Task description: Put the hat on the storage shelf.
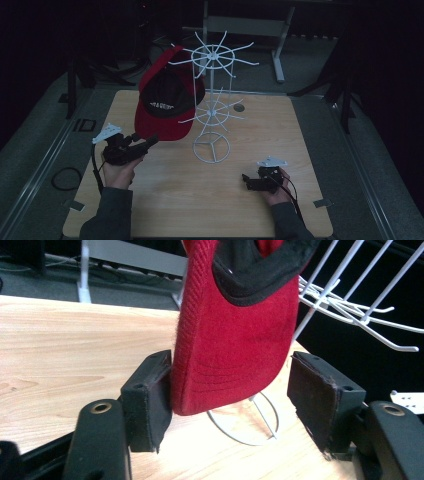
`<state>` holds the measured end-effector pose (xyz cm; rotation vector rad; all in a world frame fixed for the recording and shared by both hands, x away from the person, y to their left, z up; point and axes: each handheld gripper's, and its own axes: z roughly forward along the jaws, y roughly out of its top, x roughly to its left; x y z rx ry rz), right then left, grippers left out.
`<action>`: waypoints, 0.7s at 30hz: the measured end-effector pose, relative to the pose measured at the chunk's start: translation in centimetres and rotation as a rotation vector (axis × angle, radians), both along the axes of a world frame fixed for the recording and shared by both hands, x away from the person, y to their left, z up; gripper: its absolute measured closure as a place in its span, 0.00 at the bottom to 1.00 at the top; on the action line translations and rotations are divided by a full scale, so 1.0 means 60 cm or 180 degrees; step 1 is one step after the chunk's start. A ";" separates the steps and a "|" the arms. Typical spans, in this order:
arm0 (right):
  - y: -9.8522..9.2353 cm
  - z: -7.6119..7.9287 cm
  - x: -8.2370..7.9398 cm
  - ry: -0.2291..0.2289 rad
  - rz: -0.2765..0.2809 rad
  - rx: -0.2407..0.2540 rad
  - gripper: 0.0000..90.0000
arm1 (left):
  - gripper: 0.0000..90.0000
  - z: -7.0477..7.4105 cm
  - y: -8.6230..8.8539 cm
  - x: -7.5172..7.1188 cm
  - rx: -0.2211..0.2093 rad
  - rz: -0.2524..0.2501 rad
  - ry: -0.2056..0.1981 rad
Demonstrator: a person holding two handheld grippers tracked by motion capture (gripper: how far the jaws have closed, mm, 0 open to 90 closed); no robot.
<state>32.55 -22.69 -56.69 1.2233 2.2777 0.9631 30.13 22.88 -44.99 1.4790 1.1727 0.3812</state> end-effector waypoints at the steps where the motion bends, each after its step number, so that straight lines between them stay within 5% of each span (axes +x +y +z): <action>1: 0.000 0.000 0.000 -0.0001 0.0001 -0.0001 0.15 | 0.38 0.000 0.001 0.000 -0.0003 0.0018 -0.0002; 21: 0.000 0.000 0.000 -0.0005 0.0003 0.0000 0.15 | 0.33 -0.003 0.023 -0.008 -0.0028 0.0203 -0.0026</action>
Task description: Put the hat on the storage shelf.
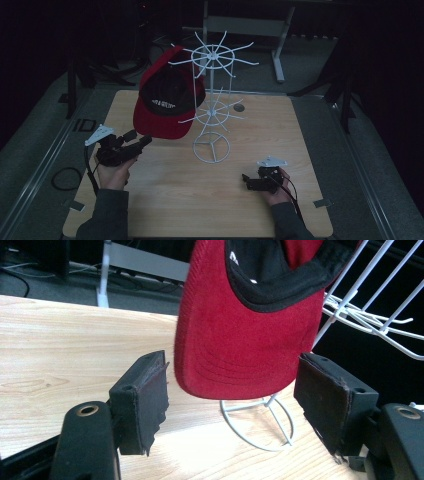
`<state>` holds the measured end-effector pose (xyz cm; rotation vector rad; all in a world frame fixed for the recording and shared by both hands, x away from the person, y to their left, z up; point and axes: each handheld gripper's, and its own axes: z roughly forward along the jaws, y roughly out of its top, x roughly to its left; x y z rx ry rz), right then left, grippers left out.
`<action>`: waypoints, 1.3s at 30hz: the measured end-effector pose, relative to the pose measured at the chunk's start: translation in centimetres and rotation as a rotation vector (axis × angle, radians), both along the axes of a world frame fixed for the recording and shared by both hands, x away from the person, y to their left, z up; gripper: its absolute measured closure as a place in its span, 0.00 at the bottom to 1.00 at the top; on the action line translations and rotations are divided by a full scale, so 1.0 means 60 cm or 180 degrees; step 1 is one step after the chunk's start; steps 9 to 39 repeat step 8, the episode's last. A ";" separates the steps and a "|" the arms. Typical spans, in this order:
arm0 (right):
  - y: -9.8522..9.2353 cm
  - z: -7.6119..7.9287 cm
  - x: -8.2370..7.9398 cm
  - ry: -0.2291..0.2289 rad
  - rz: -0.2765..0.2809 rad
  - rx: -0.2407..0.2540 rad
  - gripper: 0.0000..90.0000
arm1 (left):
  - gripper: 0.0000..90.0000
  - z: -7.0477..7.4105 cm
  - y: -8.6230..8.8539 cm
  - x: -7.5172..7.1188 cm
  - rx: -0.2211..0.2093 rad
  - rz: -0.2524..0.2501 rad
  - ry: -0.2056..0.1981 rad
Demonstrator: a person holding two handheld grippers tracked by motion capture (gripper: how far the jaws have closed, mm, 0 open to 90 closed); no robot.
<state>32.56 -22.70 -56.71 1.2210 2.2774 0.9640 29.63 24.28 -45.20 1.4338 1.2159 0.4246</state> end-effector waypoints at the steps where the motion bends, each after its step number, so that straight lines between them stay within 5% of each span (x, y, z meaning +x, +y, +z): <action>1: 0.000 0.000 0.000 -0.0001 0.0000 0.0000 0.15 | 0.33 0.000 0.001 0.000 0.0000 0.0011 -0.0001; 39: 0.000 0.000 0.000 0.0000 0.0002 -0.0002 0.15 | 0.33 -0.003 0.013 -0.002 -0.0019 0.0063 0.0010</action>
